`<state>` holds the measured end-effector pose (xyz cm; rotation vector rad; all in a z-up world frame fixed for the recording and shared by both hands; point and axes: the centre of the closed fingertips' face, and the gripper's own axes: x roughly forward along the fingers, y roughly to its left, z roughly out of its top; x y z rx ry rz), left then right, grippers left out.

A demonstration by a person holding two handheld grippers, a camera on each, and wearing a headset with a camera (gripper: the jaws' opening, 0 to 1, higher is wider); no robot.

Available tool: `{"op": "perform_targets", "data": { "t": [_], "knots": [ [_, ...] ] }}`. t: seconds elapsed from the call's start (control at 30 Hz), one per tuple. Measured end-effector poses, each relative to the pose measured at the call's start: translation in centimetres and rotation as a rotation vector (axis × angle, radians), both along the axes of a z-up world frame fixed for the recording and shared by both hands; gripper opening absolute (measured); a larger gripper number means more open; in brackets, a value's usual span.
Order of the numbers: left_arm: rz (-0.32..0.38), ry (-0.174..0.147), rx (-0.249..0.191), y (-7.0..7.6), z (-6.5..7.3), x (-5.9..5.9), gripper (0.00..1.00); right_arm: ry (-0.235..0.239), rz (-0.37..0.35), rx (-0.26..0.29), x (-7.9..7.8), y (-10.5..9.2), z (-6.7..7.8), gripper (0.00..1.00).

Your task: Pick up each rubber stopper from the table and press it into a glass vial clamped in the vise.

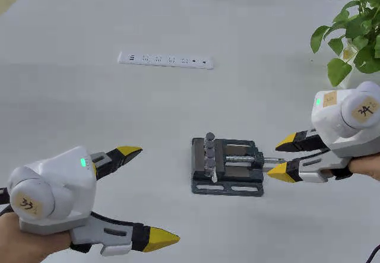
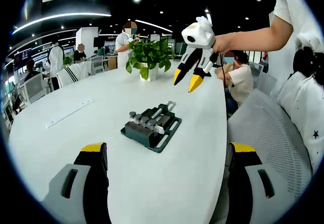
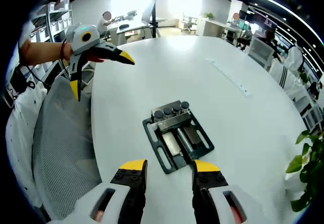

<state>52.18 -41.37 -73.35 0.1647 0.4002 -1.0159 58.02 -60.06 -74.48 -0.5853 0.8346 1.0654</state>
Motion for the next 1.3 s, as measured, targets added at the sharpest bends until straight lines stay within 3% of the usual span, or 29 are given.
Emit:
{"op": "perform_targets", "data": {
  "t": [0.43,0.73,0.87,1.1,1.3],
  "knots": [
    [-0.004,0.002,0.050,-0.2,-0.7,-0.3,0.99,-0.039,-0.129,0.199,-2.9,-3.5,-1.7,0.60],
    [0.003,0.014,0.079,-0.3,-1.8,-0.9,0.99,-0.072,-0.165,0.334,-4.3,-4.1,-2.5,0.80],
    [0.009,0.027,0.080,-0.3,-2.2,-1.0,0.99,-0.077,-0.176,0.376,-4.8,-3.9,-2.8,0.84],
    [0.024,0.046,0.081,-0.1,-2.8,-1.4,0.99,-0.074,-0.191,0.392,-5.2,-3.8,-3.5,0.86],
    [0.026,0.055,0.078,-0.2,-3.0,-1.5,0.99,-0.080,-0.200,0.401,-5.3,-3.7,-3.2,0.87]
  ]
}}
